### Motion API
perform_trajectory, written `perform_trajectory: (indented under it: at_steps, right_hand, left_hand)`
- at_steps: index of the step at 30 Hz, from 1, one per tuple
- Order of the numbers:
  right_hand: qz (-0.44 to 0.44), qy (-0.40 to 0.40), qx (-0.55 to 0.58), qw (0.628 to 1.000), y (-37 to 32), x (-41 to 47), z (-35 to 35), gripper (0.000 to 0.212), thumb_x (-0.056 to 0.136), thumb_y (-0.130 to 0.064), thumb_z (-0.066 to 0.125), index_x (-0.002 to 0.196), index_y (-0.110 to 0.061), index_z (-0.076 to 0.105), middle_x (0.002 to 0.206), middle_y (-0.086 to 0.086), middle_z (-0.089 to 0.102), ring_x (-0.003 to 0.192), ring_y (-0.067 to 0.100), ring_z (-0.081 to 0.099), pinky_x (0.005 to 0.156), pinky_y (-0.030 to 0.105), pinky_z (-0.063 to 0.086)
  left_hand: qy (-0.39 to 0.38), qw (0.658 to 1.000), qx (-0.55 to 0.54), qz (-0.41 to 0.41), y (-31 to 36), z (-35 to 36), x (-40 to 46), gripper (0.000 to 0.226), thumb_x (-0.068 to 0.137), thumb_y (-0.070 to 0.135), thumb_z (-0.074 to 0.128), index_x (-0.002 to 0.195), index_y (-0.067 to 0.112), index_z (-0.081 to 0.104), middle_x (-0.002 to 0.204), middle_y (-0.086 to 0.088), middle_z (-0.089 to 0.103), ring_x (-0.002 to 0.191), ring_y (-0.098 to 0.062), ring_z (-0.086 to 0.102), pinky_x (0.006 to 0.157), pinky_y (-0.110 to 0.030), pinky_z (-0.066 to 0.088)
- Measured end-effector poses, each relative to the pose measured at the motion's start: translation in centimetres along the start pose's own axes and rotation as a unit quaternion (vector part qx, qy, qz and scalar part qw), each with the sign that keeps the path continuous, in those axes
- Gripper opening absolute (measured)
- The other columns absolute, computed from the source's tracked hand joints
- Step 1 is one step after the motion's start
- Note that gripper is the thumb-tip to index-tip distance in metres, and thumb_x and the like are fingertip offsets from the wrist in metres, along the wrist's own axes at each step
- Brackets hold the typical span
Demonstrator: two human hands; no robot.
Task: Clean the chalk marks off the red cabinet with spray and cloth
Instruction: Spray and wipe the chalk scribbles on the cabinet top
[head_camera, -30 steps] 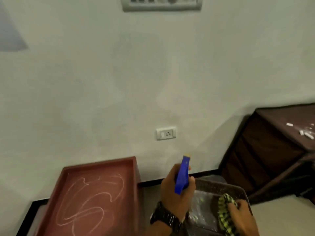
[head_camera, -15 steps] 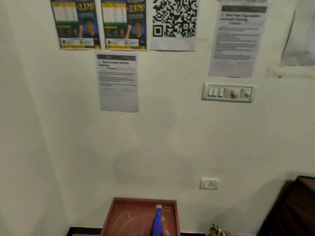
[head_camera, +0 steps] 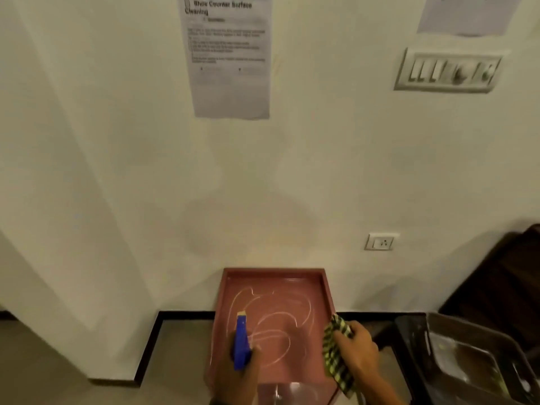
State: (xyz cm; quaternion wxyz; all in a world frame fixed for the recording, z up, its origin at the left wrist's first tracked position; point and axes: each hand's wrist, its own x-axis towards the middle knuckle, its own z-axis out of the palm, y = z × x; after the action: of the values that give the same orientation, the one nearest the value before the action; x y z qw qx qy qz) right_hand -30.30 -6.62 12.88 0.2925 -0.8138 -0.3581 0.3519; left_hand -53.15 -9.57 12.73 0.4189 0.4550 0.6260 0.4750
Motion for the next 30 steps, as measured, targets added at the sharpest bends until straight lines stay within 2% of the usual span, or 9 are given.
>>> perform_trajectory:
  at_steps: [3, 6, 9, 11, 14, 17, 22, 26, 30]
  right_hand:
    - [-0.019, 0.011, 0.018, 1.0, 0.6, 0.6, 1.8, 0.019, 0.086, -0.024, 0.063, 0.102, -0.015, 0.062, 0.092, 0.006, 0.069, 0.072, 0.014, 0.057, 0.064, 0.024, 0.042]
    - [-0.047, 0.013, 0.027, 0.998, 1.6, 2.3, 3.9, 0.013, 0.087, -0.018, 0.061, 0.1, -0.016, 0.059, 0.085, 0.0, 0.064, 0.069, 0.004, 0.052, 0.054, 0.018, 0.037]
    - [-0.049, 0.007, 0.025, 0.998, 2.7, 5.0, 6.4, 0.01, 0.088, -0.018, 0.061, 0.095, -0.015, 0.055, 0.086, 0.003, 0.062, 0.073, 0.01, 0.055, 0.057, 0.022, 0.039]
    - [-0.06, 0.013, 0.015, 0.998, 3.7, 7.1, 8.1, 0.01, 0.087, -0.018, 0.061, 0.089, -0.016, 0.051, 0.082, 0.001, 0.06, 0.071, 0.01, 0.054, 0.059, 0.023, 0.038]
    - [-0.068, 0.007, 0.012, 0.998, 5.6, 10.5, 10.4, 0.012, 0.089, -0.017, 0.06, 0.088, -0.017, 0.049, 0.077, -0.004, 0.057, 0.068, 0.002, 0.052, 0.053, 0.016, 0.036]
    - [-0.071, 0.0, 0.009, 0.997, 7.5, 13.4, 12.3, 0.012, 0.088, -0.017, 0.06, 0.09, -0.018, 0.048, 0.077, -0.007, 0.057, 0.069, 0.0, 0.053, 0.051, 0.016, 0.037]
    - [-0.076, 0.004, -0.009, 0.997, 10.3, 15.9, 14.2, 0.014, 0.087, -0.017, 0.062, 0.093, -0.018, 0.049, 0.076, -0.012, 0.054, 0.065, 0.001, 0.053, 0.049, 0.013, 0.036]
    - [-0.062, -0.02, -0.006, 0.998, 11.4, 16.9, 15.3, 0.014, 0.089, -0.017, 0.06, 0.094, -0.019, 0.047, 0.079, -0.006, 0.058, 0.071, 0.007, 0.059, 0.057, 0.025, 0.051]
    - [-0.068, -0.024, 0.002, 0.997, 11.5, 17.0, 16.4, 0.013, 0.09, -0.014, 0.059, 0.09, -0.018, 0.046, 0.078, -0.004, 0.059, 0.073, 0.011, 0.06, 0.062, 0.032, 0.054]
  left_hand:
    - [0.062, 0.997, -0.001, -0.043, -1.7, 1.0, 0.9, 0.02, 0.079, 0.009, 0.069, 0.096, 0.019, 0.066, 0.084, -0.009, 0.067, 0.07, -0.016, 0.061, 0.064, -0.025, 0.047]
    - [0.035, 0.996, -0.015, -0.075, -4.0, 2.0, 1.9, 0.007, 0.081, 0.01, 0.067, 0.086, 0.012, 0.062, 0.069, -0.009, 0.059, 0.058, -0.017, 0.054, 0.052, -0.018, 0.044]
    - [0.036, 0.997, 0.006, -0.07, -7.3, 3.5, 3.6, 0.012, 0.08, 0.008, 0.067, 0.076, 0.003, 0.057, 0.064, -0.011, 0.052, 0.056, -0.021, 0.05, 0.054, -0.029, 0.048]
    - [0.049, 0.996, 0.02, -0.072, -9.5, 4.7, 4.9, 0.012, 0.079, 0.006, 0.068, 0.075, 0.002, 0.057, 0.066, -0.011, 0.054, 0.057, -0.022, 0.051, 0.056, -0.03, 0.048]
    - [0.046, 0.994, 0.03, -0.092, -12.9, 6.8, 6.8, 0.01, 0.082, 0.01, 0.067, 0.079, 0.008, 0.058, 0.064, -0.007, 0.054, 0.055, -0.019, 0.051, 0.053, -0.025, 0.047]
    - [0.027, 0.993, 0.035, -0.107, -15.7, 8.4, 8.0, 0.011, 0.086, 0.017, 0.064, 0.079, 0.009, 0.059, 0.058, -0.003, 0.05, 0.053, -0.019, 0.048, 0.052, -0.029, 0.047]
    - [0.02, 0.991, 0.048, -0.125, -18.6, 9.6, 9.0, 0.005, 0.086, 0.025, 0.065, 0.09, 0.023, 0.064, 0.068, 0.001, 0.061, 0.063, -0.018, 0.059, 0.059, -0.031, 0.049]
    - [0.025, 0.989, 0.065, -0.131, -20.1, 9.7, 9.2, 0.006, 0.084, 0.024, 0.066, 0.079, 0.022, 0.063, 0.059, 0.003, 0.057, 0.054, -0.015, 0.054, 0.052, -0.026, 0.047]
    - [0.027, 0.986, 0.083, -0.141, -21.8, 9.3, 9.5, 0.016, 0.084, 0.019, 0.065, 0.071, 0.017, 0.057, 0.052, 0.002, 0.048, 0.051, -0.015, 0.047, 0.05, -0.027, 0.044]
